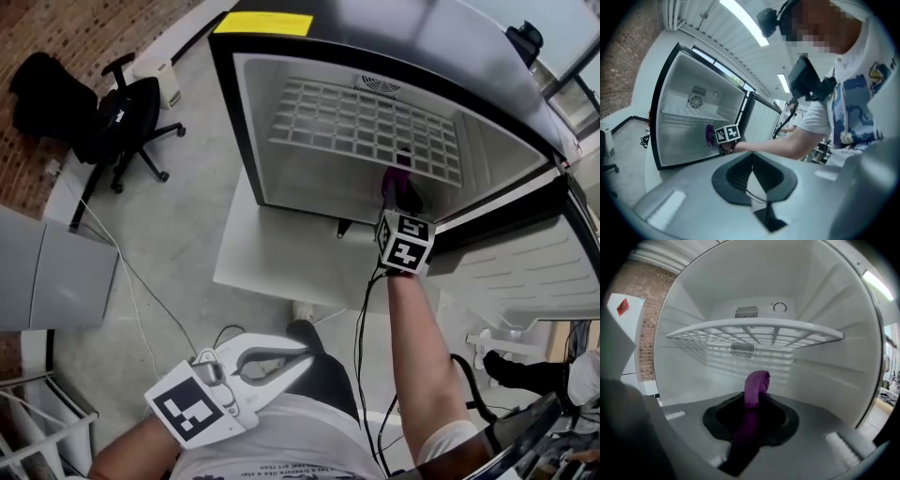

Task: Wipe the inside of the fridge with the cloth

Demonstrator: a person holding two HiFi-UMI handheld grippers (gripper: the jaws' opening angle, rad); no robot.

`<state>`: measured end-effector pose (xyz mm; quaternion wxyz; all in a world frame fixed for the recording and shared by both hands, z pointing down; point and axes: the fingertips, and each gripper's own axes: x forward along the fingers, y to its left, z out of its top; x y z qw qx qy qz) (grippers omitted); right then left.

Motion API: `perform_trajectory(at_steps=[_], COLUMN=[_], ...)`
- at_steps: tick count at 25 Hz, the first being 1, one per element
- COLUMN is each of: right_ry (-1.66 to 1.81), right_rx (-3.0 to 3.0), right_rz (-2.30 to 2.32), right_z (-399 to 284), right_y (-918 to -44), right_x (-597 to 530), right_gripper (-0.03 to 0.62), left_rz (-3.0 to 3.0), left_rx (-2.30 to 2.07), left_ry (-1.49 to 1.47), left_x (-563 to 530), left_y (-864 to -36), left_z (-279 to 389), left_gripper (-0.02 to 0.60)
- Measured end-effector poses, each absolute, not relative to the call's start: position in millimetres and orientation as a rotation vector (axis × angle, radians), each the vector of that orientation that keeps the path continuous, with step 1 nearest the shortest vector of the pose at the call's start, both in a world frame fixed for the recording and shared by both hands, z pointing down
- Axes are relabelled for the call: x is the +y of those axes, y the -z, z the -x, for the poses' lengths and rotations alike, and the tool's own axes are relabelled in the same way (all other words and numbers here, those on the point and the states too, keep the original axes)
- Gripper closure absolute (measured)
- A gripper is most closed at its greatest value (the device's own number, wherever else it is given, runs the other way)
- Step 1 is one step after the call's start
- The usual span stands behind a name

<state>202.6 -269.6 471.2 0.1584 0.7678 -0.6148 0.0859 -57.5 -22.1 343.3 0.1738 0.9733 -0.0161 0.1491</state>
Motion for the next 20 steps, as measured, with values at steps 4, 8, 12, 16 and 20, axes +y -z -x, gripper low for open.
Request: perform_trajectory(at_steps=[4,8,12,16,20], right_ry=[-0.26,-0.283,-0.275,-0.306,-0.322], right_rx=[-1.675,-1.619,-1.541,-1.514,-1.501], right_rz=[-2.247,-2.27,-2.29,-2.322,-2.309], right_z=[-227.7,-242.4,-250.8,-257.0,-256.7], right_y=[-476.3,-481.5,-484.6,-485.7,-491.1], right_x=[-277.9,-289.9,-301.9,-314.1,-326.2], right_gripper=[0.519,0.519,0.519,0.519,0.519], left_rz=[-2.766,-2.771,-2.777,-2.773,-2.772], left_rx=[-0.034,-0.049,-0.06,-0.066,-0.065], left_ry=[-0.437,-0.432,-0.429,-0.428,-0.435], left_x=[-33.0,-47.8,-62.7,-73.3,-80.8], left_y=[-344.2,-343.3,-342.7,-343.1,-344.6], left_z=[50.7,46.1,45.5,42.5,39.6], left_gripper=[0.577,0.577,0.577,0.577,0.577])
